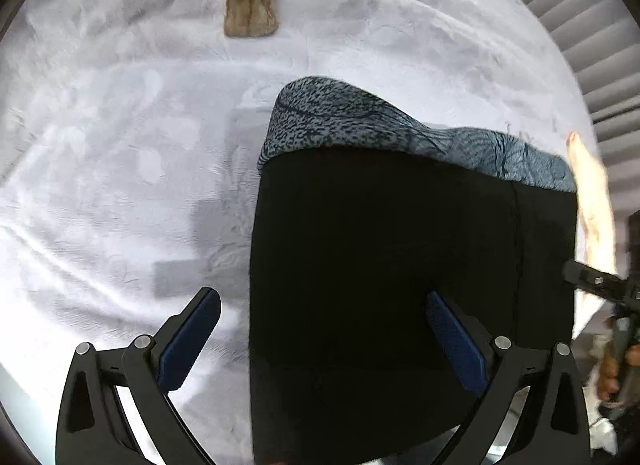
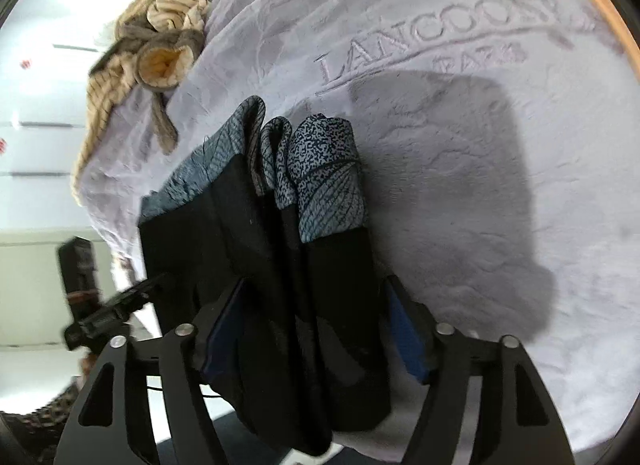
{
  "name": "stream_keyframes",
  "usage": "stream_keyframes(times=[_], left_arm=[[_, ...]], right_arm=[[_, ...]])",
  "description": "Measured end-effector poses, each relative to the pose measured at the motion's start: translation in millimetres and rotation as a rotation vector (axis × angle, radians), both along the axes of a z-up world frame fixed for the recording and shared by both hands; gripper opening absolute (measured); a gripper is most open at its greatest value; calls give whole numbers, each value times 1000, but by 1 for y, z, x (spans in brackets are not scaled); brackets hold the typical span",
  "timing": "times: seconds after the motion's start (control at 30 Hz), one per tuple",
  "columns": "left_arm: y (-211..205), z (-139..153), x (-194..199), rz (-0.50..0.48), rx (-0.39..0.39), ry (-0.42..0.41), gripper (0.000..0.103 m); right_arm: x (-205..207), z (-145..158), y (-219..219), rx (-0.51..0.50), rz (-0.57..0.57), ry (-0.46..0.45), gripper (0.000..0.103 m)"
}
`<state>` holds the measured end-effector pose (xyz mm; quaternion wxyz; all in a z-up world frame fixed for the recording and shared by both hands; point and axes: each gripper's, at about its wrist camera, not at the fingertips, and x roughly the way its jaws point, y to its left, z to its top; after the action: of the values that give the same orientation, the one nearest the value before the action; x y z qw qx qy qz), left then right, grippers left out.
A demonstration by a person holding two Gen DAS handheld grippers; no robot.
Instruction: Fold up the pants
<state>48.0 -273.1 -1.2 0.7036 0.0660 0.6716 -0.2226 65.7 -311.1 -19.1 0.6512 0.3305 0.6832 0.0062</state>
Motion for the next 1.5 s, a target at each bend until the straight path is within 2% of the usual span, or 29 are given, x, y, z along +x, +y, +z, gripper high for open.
stream_keyframes(times=[0.07,0.17,0.23,0.33,0.53,0.77,1.0,1.17,1.33,1.5], left_arm=[[-4,11,-3,11,62,-45,103],[-7,26,-7,58,95,-91,103],[-9,38,-11,90,94,-113,103],[-11,54,-20,125,92,-147,103],[-24,67,-52,170,118,-166,103],[-32,83,-90,129,152,-236,103],[-14,79,-99,73,93,-206,103],[0,71,-109,18,129,-211,103],[14,68,-112,-20,146,-207,103],[20,71,-115,-44,130,-222,103]], right_arm=[[-3,6,-2,-43,16,14,80],[-8,20,-8,-103,26,41,81],[-11,29,-11,-126,22,37,87],[-12,41,-12,-141,40,27,103],[-14,52,-3,-153,127,34,103],[-12,66,12,-175,154,37,103],[-17,84,49,-284,183,11,103],[-27,90,80,-335,169,6,103],[-36,95,99,-357,102,14,103],[-41,101,116,-392,107,21,103]])
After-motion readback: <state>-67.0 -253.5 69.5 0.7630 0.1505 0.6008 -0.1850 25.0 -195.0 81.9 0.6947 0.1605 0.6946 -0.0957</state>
